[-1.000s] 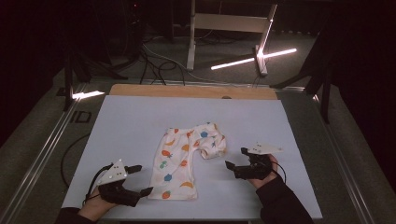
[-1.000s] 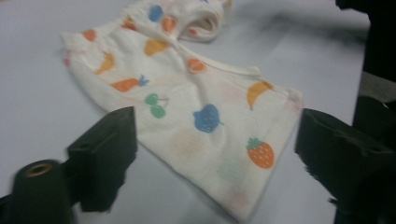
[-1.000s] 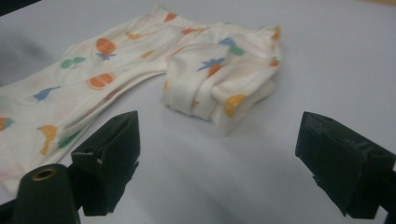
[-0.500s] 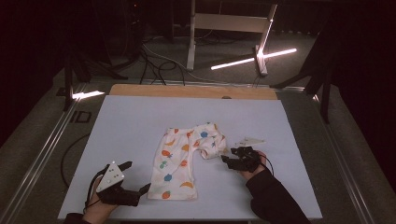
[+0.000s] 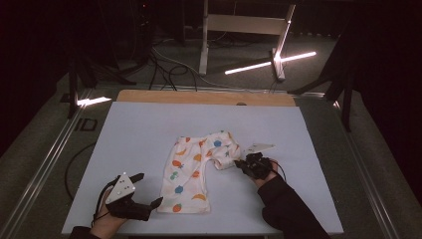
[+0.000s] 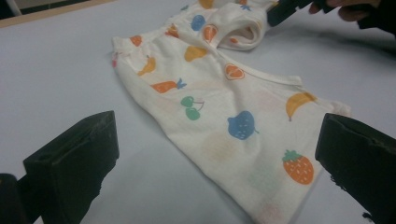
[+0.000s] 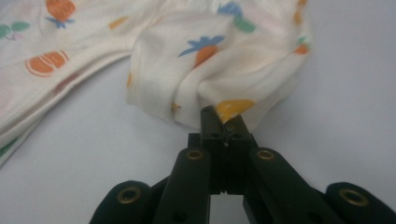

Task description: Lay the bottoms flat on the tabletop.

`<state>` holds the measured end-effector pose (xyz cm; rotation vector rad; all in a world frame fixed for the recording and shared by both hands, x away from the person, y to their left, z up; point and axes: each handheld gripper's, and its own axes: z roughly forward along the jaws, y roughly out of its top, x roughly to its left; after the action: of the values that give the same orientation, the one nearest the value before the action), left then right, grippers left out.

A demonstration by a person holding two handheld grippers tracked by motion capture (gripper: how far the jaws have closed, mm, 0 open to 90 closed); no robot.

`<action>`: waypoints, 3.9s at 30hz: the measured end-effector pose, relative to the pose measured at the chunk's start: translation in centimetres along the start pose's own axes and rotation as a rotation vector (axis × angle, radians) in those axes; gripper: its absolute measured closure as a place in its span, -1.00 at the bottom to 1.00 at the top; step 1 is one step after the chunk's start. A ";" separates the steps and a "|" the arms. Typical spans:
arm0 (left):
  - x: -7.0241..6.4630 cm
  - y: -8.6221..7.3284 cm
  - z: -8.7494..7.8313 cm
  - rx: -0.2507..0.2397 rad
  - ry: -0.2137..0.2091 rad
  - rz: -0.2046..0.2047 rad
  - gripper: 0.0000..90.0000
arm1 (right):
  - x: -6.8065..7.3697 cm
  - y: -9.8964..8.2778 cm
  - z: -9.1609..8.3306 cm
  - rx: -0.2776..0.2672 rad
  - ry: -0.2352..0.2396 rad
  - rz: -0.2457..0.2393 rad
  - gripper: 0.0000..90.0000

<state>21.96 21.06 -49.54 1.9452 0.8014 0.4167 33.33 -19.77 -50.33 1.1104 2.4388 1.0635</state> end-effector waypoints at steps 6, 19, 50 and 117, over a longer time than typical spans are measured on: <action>0.4 -0.1 0.0 0.002 0.005 -0.014 -0.99 | -0.9 1.0 -2.7 -0.065 -0.023 0.003 1.00; 0.9 -0.2 0.0 -0.018 0.001 -0.047 -0.99 | -2.7 4.7 -6.5 -0.195 0.129 0.086 1.00; 1.1 -0.3 0.0 -0.014 -0.004 -0.041 -0.99 | -6.6 5.5 1.6 -0.061 -0.165 0.178 0.39; 0.8 -0.2 0.1 -0.012 -0.020 -0.021 -0.99 | 8.4 -0.4 -8.5 -0.029 0.230 -0.165 0.71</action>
<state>22.51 21.61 -49.75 1.9254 0.8035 0.3878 23.23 -18.15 -44.12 0.7994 2.6258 1.2279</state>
